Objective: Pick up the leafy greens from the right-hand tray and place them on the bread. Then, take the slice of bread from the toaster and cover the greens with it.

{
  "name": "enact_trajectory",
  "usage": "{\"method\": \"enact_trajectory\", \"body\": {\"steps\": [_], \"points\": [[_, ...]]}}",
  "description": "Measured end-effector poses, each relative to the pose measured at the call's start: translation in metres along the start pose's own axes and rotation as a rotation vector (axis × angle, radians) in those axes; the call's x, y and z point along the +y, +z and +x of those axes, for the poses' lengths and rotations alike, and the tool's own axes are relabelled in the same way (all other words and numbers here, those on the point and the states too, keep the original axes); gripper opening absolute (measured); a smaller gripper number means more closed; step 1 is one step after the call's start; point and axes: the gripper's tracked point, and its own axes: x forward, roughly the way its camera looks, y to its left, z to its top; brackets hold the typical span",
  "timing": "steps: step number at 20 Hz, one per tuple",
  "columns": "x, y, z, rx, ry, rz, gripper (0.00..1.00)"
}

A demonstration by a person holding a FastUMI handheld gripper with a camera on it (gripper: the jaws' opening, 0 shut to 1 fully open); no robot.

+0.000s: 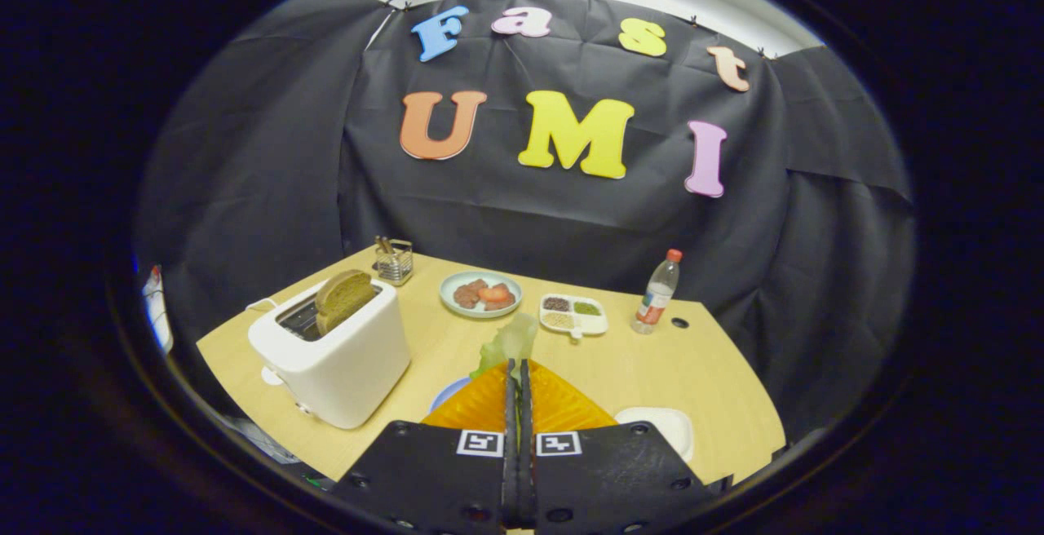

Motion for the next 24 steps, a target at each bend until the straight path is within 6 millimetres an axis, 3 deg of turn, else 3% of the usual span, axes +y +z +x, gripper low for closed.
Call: {"method": "enact_trajectory", "body": {"steps": [5, 7, 11, 18, 21, 24], "points": [[0.06, -0.031, 0.044, 0.049, 0.068, 0.037, 0.0], [0.07, -0.042, 0.063, 0.059, 0.076, 0.062, 0.0], [0.051, -0.062, 0.095, 0.075, 0.031, 0.094, 0.0], [-0.006, -0.094, 0.126, 0.156, -0.056, 0.164, 0.0], [-0.018, -0.114, 0.135, 0.208, -0.058, 0.213, 0.0], [-0.031, -0.119, 0.135, 0.217, -0.074, 0.221, 0.0]]}}
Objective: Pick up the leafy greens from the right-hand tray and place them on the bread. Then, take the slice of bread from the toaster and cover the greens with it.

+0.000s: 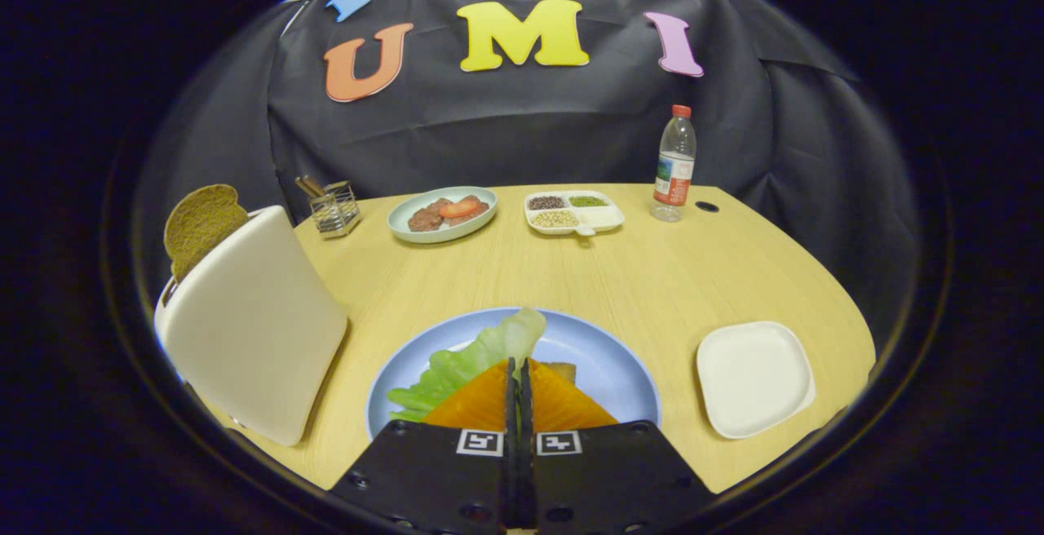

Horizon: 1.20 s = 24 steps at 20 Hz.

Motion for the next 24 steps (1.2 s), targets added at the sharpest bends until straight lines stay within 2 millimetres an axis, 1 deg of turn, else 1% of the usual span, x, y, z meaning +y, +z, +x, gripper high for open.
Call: {"method": "enact_trajectory", "body": {"steps": [2, 4, 5, 6, 8, 10, 11, 13, 17, 18, 21, 24], "points": [[-0.004, -0.004, -0.002, 0.005, -0.004, -0.012, 0.01], [-0.005, -0.006, -0.006, 0.012, -0.004, -0.019, 0.05], [-0.001, -0.002, -0.011, 0.009, 0.014, -0.017, 0.17], [0.0, 0.004, -0.016, -0.005, 0.019, -0.023, 0.32], [-0.004, 0.017, -0.03, -0.046, -0.006, -0.053, 0.62], [-0.001, 0.025, -0.044, -0.074, -0.012, -0.075, 0.85], [0.003, 0.029, -0.052, -0.084, -0.007, -0.086, 0.92], [0.008, 0.037, -0.069, -0.104, -0.017, -0.1, 0.94], [0.038, 0.055, -0.101, -0.125, 0.038, -0.088, 0.95], [0.045, 0.063, -0.108, -0.133, 0.046, -0.073, 0.95], [0.075, 0.083, -0.128, -0.157, 0.09, -0.039, 0.94], [0.104, 0.098, -0.138, -0.178, 0.11, -0.045, 0.94]]}}
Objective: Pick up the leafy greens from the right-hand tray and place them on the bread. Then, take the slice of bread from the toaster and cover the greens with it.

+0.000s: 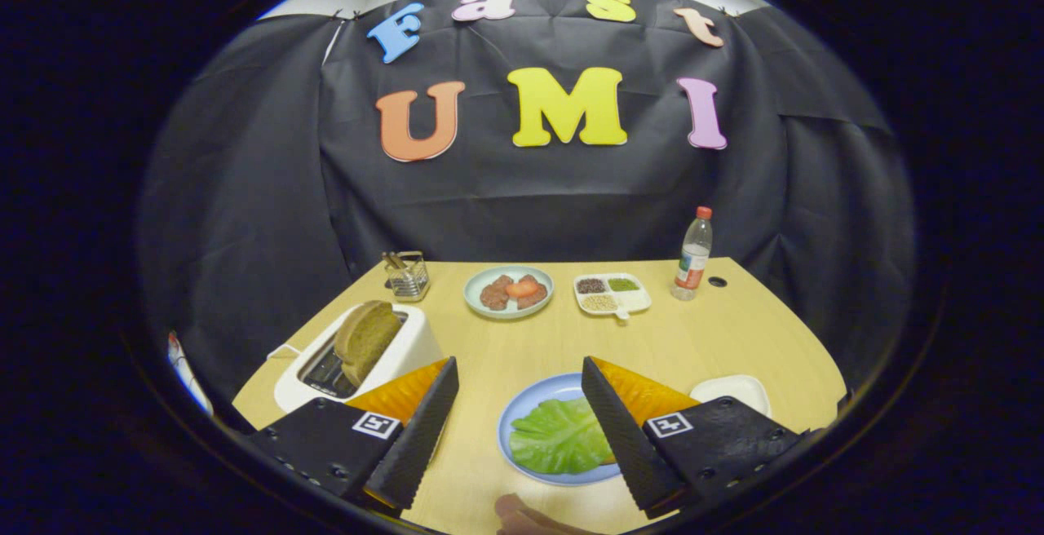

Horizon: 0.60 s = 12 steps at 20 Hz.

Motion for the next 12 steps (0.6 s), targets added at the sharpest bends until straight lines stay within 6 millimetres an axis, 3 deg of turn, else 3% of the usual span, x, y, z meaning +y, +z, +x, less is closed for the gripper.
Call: {"method": "enact_trajectory", "body": {"steps": [6, 12], "points": [[0.065, 0.012, 0.014, 0.039, 0.089, 0.047, 0.94], [0.112, 0.019, 0.04, 0.083, 0.153, 0.079, 0.96]]}}
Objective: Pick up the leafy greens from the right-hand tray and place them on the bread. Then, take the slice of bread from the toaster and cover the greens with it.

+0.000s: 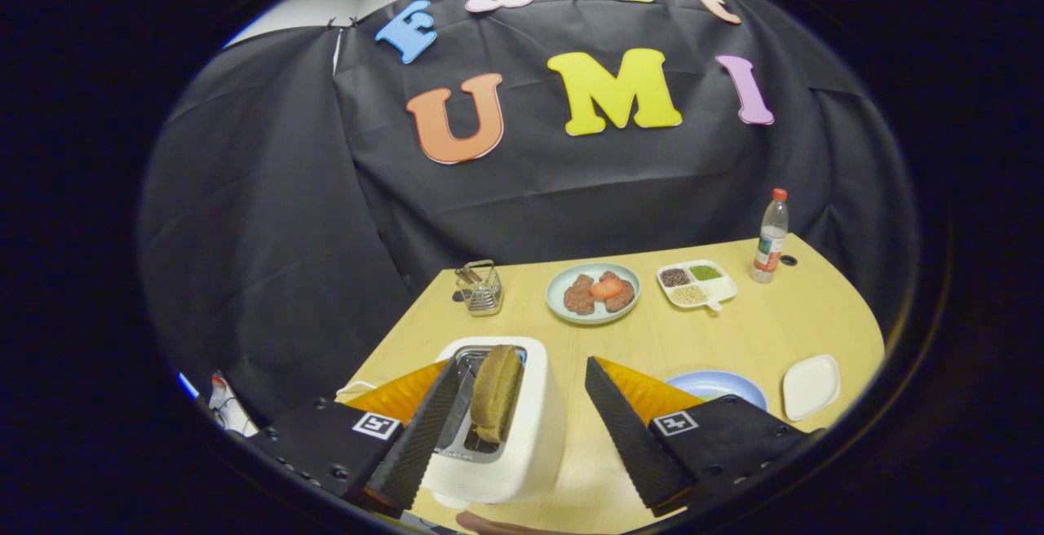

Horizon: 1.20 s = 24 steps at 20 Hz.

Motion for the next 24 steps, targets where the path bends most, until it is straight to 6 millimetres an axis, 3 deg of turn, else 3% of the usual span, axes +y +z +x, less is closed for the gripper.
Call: {"method": "enact_trajectory", "body": {"steps": [2, 5, 6, 11, 13, 14, 18, 24], "points": [[0.005, -0.004, 0.017, 0.018, -0.018, -0.031, 0.95], [0.006, -0.019, 0.037, 0.072, -0.036, 0.003, 0.71], [0.005, -0.02, 0.041, 0.081, -0.041, 0.011, 0.71], [0.007, -0.02, 0.049, 0.092, -0.047, -0.011, 0.49], [0.005, -0.021, 0.045, 0.095, -0.069, -0.042, 0.23], [0.007, -0.022, 0.044, 0.097, -0.07, -0.049, 0.18], [0.015, -0.012, 0.031, 0.068, -0.087, -0.086, 0.1], [0.035, 0.036, -0.009, -0.031, -0.066, -0.1, 0.1]]}}
